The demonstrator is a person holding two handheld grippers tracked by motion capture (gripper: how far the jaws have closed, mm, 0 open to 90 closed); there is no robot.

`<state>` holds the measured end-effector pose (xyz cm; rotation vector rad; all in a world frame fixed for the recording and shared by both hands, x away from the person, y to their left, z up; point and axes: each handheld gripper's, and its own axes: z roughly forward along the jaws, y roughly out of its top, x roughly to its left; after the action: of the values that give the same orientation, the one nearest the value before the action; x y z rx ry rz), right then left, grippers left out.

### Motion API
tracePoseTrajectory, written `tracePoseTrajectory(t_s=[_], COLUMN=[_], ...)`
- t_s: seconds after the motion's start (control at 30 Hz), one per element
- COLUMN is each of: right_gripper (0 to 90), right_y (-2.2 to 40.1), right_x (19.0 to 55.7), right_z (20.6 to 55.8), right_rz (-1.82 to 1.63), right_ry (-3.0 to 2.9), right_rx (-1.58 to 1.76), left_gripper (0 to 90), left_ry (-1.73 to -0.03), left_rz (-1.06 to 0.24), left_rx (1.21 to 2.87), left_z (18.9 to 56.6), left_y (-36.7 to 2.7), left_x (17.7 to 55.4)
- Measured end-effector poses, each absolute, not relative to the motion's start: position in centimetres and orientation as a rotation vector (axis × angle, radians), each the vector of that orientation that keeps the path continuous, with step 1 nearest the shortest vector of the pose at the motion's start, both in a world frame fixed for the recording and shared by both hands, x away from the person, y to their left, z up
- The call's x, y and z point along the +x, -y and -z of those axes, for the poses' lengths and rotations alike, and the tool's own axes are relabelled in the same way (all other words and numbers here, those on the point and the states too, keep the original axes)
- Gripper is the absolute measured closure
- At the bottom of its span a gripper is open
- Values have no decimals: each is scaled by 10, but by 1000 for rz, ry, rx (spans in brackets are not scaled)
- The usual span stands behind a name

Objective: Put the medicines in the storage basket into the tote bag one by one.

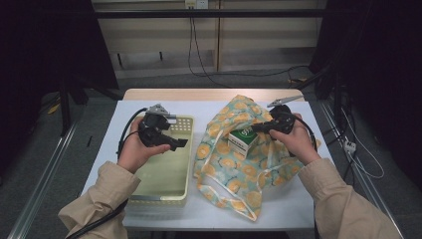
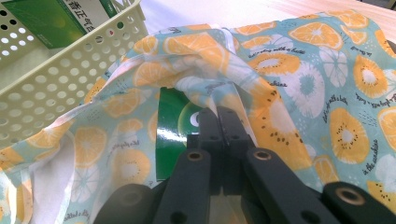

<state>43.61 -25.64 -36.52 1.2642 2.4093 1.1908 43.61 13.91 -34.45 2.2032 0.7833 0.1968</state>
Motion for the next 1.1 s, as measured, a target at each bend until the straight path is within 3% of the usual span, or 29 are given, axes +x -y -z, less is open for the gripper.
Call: tracePoseTrajectory(t_s=[0.5,1.1], right_gripper=[900,900], right_y=[257,260], right_x=[436,436], right_z=[366,366], right_rz=[-1198,-1202], right_ry=[-2410,-2408], right_rx=[1264,1271], left_gripper=[81,118], left_ry=[-852,-973], left_rz=[-295,-323], left_rx=[2203,2209], left_z=[350,371], left_y=[-169,-205], left_x=[451,465])
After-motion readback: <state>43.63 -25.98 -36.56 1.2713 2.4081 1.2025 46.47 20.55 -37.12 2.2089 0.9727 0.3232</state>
